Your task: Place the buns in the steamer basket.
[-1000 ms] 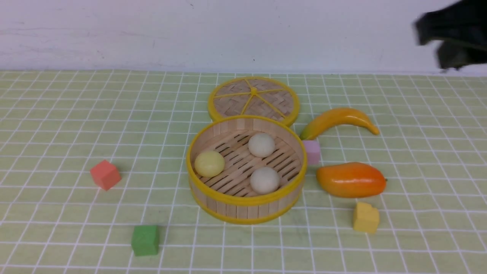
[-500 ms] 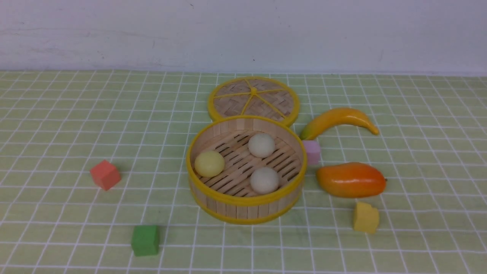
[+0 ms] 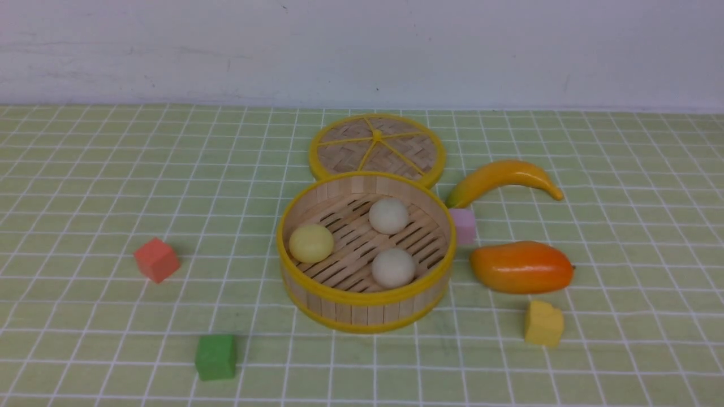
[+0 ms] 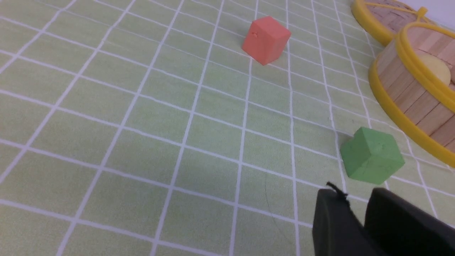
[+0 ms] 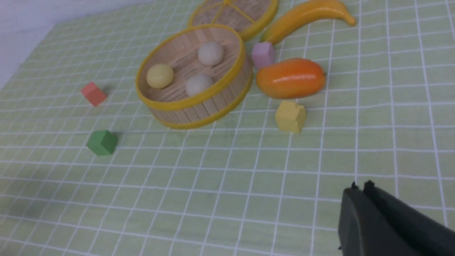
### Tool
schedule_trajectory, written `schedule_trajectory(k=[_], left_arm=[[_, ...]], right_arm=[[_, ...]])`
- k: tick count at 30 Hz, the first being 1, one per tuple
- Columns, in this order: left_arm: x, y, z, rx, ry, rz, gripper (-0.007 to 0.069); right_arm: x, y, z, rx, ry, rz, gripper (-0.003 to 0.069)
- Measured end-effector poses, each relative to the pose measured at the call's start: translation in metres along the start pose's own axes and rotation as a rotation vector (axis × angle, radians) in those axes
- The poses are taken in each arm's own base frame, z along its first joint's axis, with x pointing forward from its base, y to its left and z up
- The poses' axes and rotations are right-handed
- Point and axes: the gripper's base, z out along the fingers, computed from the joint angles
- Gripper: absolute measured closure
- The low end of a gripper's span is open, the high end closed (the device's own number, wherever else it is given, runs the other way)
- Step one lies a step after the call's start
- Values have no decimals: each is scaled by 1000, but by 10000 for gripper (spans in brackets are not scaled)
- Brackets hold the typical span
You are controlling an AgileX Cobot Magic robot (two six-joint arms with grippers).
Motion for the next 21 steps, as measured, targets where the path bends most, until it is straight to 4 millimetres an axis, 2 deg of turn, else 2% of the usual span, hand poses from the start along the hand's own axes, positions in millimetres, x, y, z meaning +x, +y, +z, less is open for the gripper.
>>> schedule_trajectory(k=[4, 8, 10, 11, 12, 13, 14, 17, 19, 21], left_arm=[[0, 0, 0, 0, 0, 0, 480], [0, 0, 0, 0, 0, 0, 478], [0, 0, 0, 0, 0, 0, 476], [0, 0, 0, 0, 0, 0, 475], [0, 0, 0, 0, 0, 0, 473], [0, 0, 0, 0, 0, 0, 473], [0, 0, 0, 0, 0, 0, 470], [0, 0, 0, 0, 0, 0, 470], [0, 0, 0, 0, 0, 0, 468], [0, 0, 0, 0, 0, 0, 463]], right_arm=[[9, 2, -6, 92, -66, 12, 668], [12, 14, 12, 215, -167, -92, 664], [14, 17, 30, 286, -217, -174, 662], [13, 17, 31, 289, -233, -181, 661], [15, 14, 47, 340, -266, -212, 660], [16, 14, 49, 346, -268, -213, 659], [22, 6, 66, 385, -280, -207, 659], [40, -13, 99, 442, -303, -175, 658], [52, -24, 113, 458, -300, -171, 657], [79, -42, 137, 469, -275, -162, 655]])
